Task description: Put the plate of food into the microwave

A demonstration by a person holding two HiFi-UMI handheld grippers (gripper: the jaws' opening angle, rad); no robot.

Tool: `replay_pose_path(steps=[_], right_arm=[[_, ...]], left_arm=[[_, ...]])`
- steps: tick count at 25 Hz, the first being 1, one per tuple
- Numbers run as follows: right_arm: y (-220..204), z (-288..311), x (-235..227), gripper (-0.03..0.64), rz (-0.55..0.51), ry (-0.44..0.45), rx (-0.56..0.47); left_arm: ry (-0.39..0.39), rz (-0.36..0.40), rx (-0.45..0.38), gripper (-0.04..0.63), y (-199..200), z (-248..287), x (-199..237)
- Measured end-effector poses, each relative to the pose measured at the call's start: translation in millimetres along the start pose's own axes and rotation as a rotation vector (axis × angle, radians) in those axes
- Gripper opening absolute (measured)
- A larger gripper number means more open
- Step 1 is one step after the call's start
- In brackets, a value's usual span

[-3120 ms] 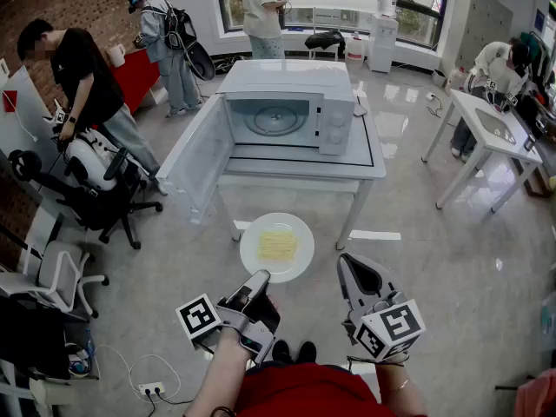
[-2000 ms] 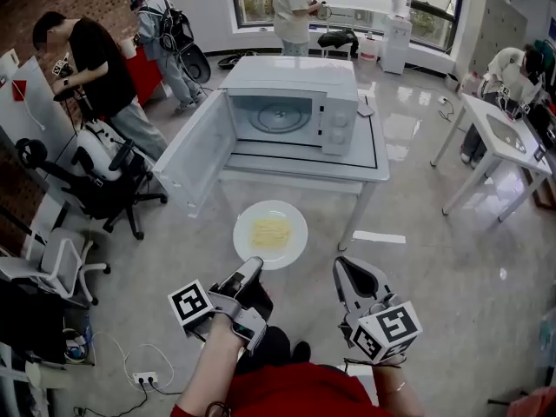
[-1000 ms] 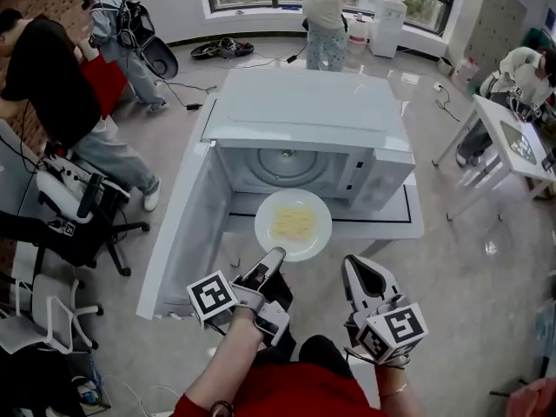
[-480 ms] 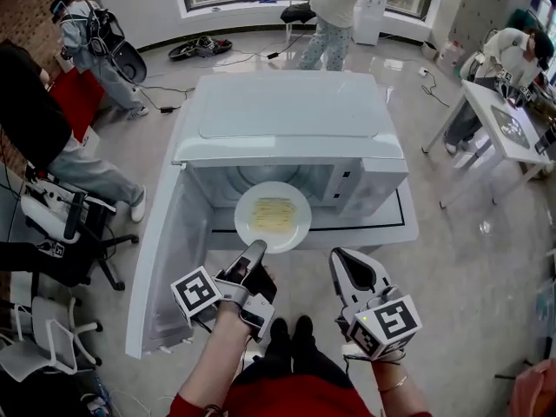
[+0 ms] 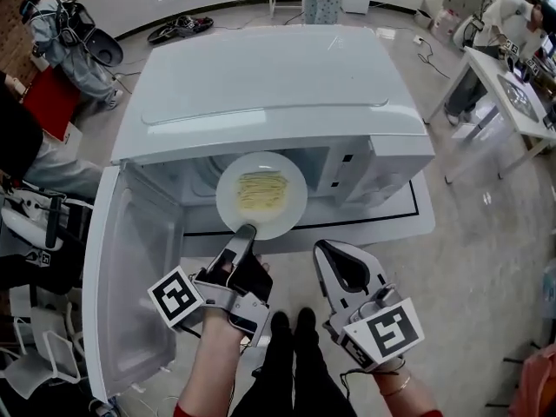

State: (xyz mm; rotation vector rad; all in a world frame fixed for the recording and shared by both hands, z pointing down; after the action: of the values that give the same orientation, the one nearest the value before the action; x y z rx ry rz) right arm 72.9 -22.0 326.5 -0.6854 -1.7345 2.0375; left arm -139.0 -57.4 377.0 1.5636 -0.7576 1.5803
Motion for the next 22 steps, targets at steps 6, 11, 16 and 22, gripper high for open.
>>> replay_pose_path(steps=[6,11,16,22], right_arm=[[-8,22,-4,0.015,-0.018,0.017,-0.075],[-12,29,-9,0.015,-0.018,0.027,-0.083],[-24,44,-12,0.015,-0.007,0.034,-0.061],[-28,50,-14,0.015,-0.013,0.03,-0.051]], left_arm=[[-0.015,0.038,-0.007,0.021,17,18,7],[-0.026,0.065,-0.01,0.021,32,33,12],[0.005,0.103,-0.05,0.021,58,46,11],[0.021,0.077,-0.081,0.021,76,66,9]])
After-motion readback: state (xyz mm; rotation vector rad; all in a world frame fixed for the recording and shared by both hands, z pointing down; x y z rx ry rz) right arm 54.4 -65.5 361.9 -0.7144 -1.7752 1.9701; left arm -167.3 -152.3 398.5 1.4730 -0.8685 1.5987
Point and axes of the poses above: the fingertips, and each gripper's own axes: z forward along the fingers, x to its left, y out of its top, the point moved 10 cm from there along -z, backward along the fingers, and after that the axes turned 5 degrees about -z, right-handed, at the moved point
